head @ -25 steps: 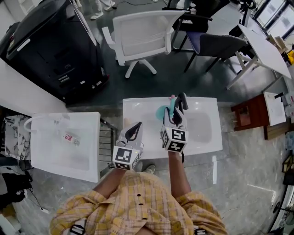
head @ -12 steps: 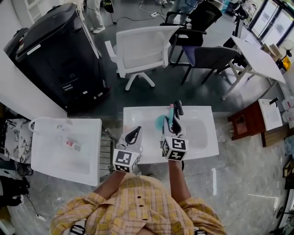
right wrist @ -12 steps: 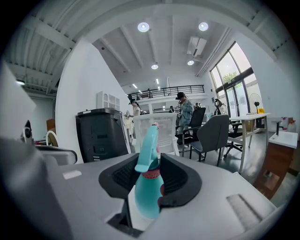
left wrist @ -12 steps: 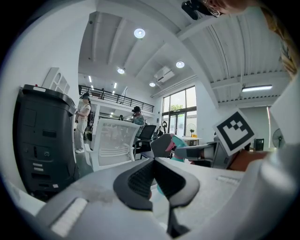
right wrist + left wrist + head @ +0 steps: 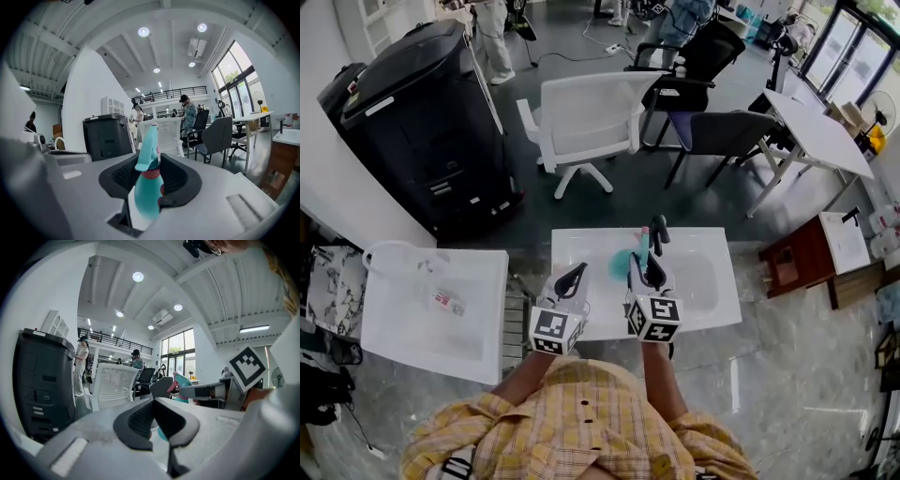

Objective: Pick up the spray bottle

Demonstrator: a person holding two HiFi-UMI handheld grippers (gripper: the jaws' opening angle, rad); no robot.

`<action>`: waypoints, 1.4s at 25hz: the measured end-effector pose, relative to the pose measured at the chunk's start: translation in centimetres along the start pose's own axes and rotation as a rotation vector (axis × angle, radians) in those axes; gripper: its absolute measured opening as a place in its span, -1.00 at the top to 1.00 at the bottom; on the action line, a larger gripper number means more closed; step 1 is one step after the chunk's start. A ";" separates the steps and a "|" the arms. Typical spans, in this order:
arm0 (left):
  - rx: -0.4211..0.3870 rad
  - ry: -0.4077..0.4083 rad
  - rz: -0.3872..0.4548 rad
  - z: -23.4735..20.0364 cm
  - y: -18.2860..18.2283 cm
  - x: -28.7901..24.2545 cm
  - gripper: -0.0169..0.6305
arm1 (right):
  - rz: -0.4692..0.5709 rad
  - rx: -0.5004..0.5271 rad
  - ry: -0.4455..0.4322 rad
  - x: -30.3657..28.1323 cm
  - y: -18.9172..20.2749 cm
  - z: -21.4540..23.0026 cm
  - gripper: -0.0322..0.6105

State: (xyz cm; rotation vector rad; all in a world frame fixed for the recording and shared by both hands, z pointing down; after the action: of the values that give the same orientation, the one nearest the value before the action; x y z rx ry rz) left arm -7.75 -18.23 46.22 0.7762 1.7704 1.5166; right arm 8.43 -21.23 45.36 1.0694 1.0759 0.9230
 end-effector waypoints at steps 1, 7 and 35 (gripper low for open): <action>-0.002 0.001 0.002 0.0 -0.1 0.0 0.95 | 0.001 0.000 -0.005 0.2 0.0 -0.2 0.51; -0.010 0.008 0.018 0.5 -0.6 0.3 0.95 | 0.003 0.005 -0.014 1.4 0.1 -0.5 0.51; -0.020 0.004 0.058 -0.7 -1.7 0.1 0.95 | 0.015 0.050 -0.008 1.9 -0.3 -1.6 0.51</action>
State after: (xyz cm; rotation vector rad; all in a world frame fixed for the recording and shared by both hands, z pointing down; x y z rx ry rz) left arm -8.37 -18.78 44.58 0.8208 1.7471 1.5725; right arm 7.31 -19.17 44.41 1.1226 1.0907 0.9074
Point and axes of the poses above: the fingertips, and each gripper's own axes: x backward along the fingers, z to its right, y out of its underside, the point moved 5 cm from there along x, backward along the fingers, and after that the axes turned 6 degrees about y, right-handed, at the moved point
